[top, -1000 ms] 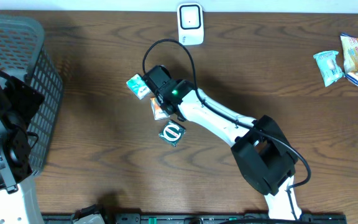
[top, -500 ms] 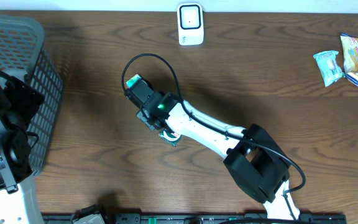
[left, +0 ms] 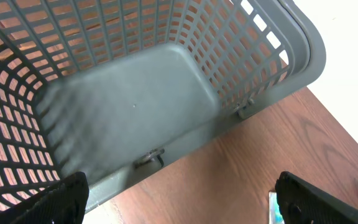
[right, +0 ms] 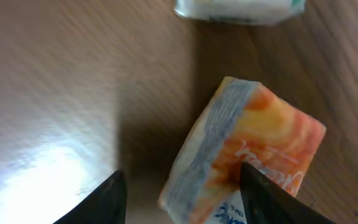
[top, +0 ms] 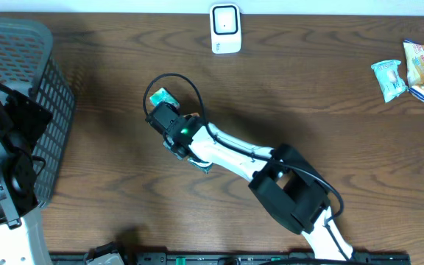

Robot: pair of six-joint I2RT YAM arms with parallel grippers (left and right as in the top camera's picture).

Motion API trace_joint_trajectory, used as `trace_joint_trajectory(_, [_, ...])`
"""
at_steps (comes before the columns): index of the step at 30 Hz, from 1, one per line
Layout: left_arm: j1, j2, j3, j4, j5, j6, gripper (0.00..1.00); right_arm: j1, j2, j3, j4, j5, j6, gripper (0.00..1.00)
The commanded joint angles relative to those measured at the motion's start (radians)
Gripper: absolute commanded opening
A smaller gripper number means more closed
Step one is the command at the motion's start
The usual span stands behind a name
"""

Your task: Scan the item barcode

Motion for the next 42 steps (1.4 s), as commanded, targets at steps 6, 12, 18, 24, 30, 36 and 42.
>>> trace_joint_trajectory(6, [0.003, 0.0, 0.002, -0.004, -0.006, -0.008, 0.95, -0.006, 0.014, -0.01, -0.022, 0.141, -0.003, 0.53])
trace_joint_trajectory(12, [0.003, 0.0, 0.002, -0.004, -0.006, -0.009, 0.95, -0.021, 0.014, -0.01, -0.021, 0.145, -0.004, 0.48])
trace_joint_trajectory(18, [0.003, 0.0, 0.002, -0.004, -0.006, -0.008, 0.95, -0.034, 0.014, -0.01, -0.003, 0.128, -0.031, 0.45])
trace_joint_trajectory(24, [0.003, 0.0, 0.002, -0.004, -0.006, -0.009, 0.95, -0.067, 0.039, -0.01, 0.004, 0.055, -0.033, 0.28])
trace_joint_trajectory(30, [0.003, 0.0, 0.002, -0.004, -0.006, -0.008, 0.95, -0.082, 0.043, -0.01, 0.014, 0.02, -0.033, 0.13])
trace_joint_trajectory(36, [0.003, 0.0, 0.002, -0.004, -0.006, -0.009, 0.95, -0.106, 0.014, 0.058, -0.066, -0.032, 0.006, 0.01])
trace_joint_trajectory(42, [0.003, 0.0, 0.002, -0.004, -0.006, -0.008, 0.95, -0.235, -0.013, 0.232, -0.233, -0.438, 0.008, 0.01])
